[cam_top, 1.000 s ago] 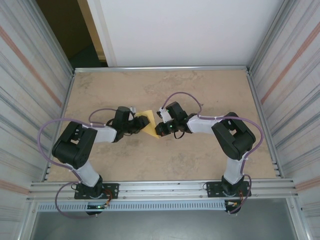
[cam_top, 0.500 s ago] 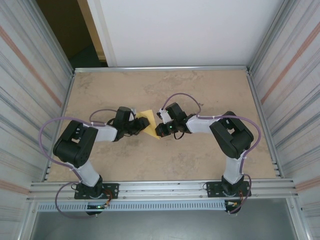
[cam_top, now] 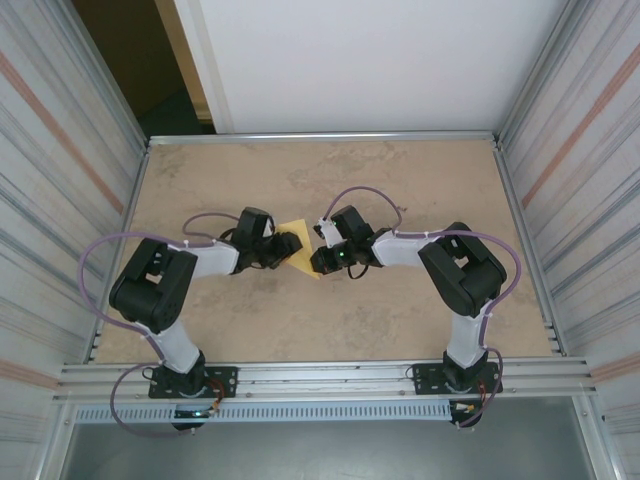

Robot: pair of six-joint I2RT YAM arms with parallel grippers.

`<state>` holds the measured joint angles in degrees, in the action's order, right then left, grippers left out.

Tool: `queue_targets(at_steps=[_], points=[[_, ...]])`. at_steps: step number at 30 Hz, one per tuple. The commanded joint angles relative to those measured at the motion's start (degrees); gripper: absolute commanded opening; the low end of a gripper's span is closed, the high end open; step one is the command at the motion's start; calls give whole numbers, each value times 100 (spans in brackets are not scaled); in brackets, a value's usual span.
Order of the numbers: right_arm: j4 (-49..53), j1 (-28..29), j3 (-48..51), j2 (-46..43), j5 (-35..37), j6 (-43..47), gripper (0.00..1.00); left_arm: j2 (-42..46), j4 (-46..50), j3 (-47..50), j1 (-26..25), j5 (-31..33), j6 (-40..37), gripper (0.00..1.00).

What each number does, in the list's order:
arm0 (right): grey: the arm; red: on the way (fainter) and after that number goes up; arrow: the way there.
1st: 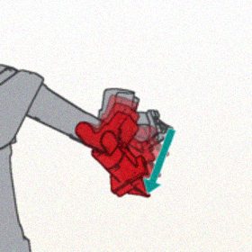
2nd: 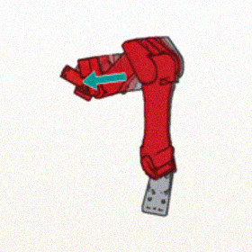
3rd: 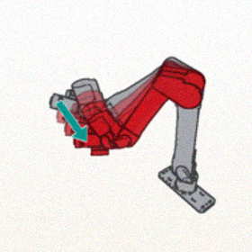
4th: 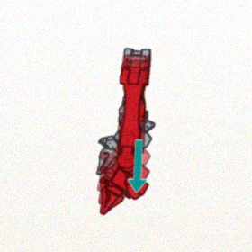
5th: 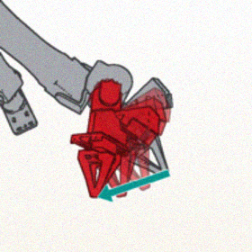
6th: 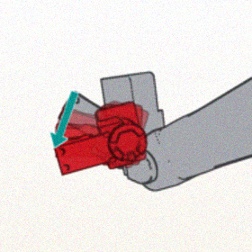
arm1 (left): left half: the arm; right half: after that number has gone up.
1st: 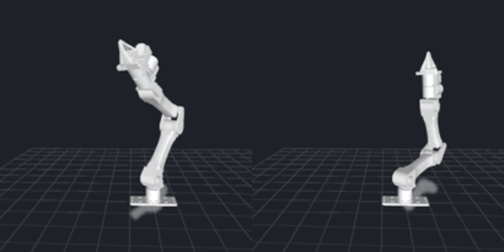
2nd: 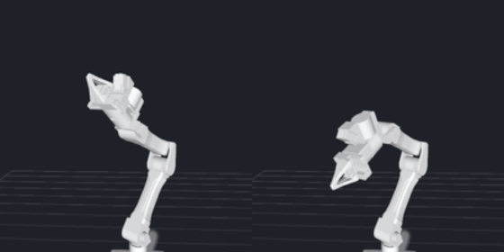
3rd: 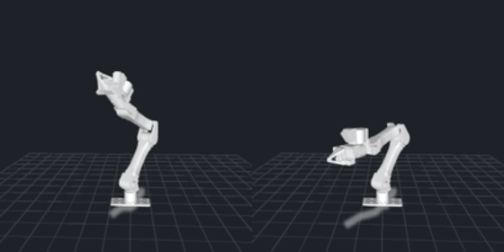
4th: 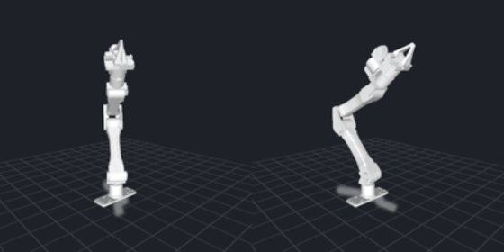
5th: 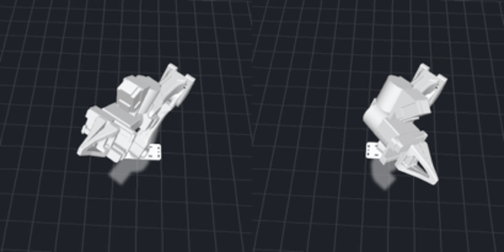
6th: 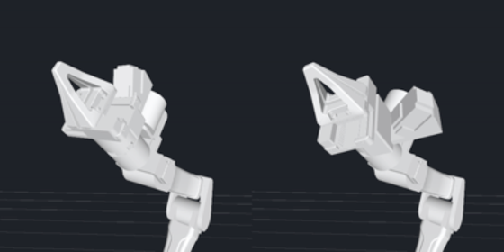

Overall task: Fold a paper plane with a square sheet of paper (pick it up from the middle)
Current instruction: Fourth fold the wing at the center of the table.

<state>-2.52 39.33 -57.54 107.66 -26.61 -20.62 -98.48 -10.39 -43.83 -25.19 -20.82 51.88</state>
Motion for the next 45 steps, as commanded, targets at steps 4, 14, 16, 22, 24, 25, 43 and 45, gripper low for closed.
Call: queue_targets(at_steps=[4, 14, 16, 22, 24, 25, 43, 45], points=[[33, -25, -2, 141, 85, -134, 13, -480, 1108, -96, -135, 369, -205, 49], [53, -51, -73, 206, 58, -187, 16, -765, 1872, -446, -240, 587, -299, 49], [56, -70, -50, 191, 99, -205, 17, -778, 1994, -477, -241, 650, -301, 49], [87, -42, 35, -38, 366, -132, 22, -825, 2402, -623, -248, 830, -249, 50], [98, 0, 51, -149, 509, -85, 24, -861, 2564, -697, -249, 883, -248, 49], [131, 30, 48, -188, 610, -51, 24, -879, 2651, -722, -253, 920, -236, 50], [345, 272, -198, -59, 1247, 25, 24, -1244, 3091, -1043, -313, 925, -279, 51], [341, 270, -238, -47, 1229, -11, 24, -1270, 3104, -1065, -321, 904, -288, 51]])
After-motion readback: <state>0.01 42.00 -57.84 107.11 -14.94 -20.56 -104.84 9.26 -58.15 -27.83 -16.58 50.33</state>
